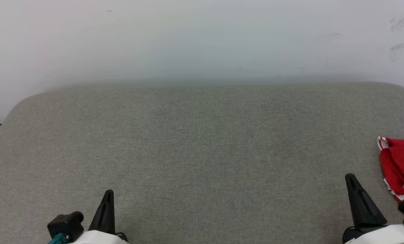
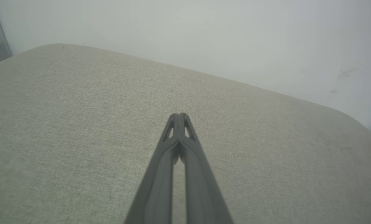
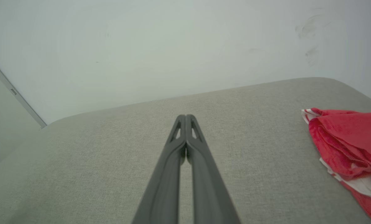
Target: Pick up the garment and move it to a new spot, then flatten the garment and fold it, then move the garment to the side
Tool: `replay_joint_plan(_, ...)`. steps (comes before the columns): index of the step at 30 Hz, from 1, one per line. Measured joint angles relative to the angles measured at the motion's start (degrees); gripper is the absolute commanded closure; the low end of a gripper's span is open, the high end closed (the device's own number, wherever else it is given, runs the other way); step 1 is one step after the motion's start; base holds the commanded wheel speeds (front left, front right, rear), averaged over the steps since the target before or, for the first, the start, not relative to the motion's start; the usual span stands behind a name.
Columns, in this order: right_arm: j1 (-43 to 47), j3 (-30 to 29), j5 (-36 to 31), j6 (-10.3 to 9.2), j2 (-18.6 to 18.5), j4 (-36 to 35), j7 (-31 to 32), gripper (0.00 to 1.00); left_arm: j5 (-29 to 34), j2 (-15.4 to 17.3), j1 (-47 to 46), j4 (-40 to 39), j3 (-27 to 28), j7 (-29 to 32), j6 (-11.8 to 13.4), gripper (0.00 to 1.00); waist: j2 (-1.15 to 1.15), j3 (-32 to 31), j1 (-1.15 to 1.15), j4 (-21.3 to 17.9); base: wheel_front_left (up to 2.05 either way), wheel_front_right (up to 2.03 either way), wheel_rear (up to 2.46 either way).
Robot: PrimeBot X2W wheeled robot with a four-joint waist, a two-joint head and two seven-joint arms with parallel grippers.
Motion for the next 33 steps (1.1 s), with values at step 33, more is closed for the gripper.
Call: replay_joint_plan(33, -6.5, 1.1, 31.8, -0.01, -1.2, 10.6, 0.0, 1.0, -26.8, -3.0, -4.0, 2.7, 5.9, 7.6, -4.5, 1.0, 0.0, 0.3, 0.0, 0.2, 0.0, 0.0, 0.0)
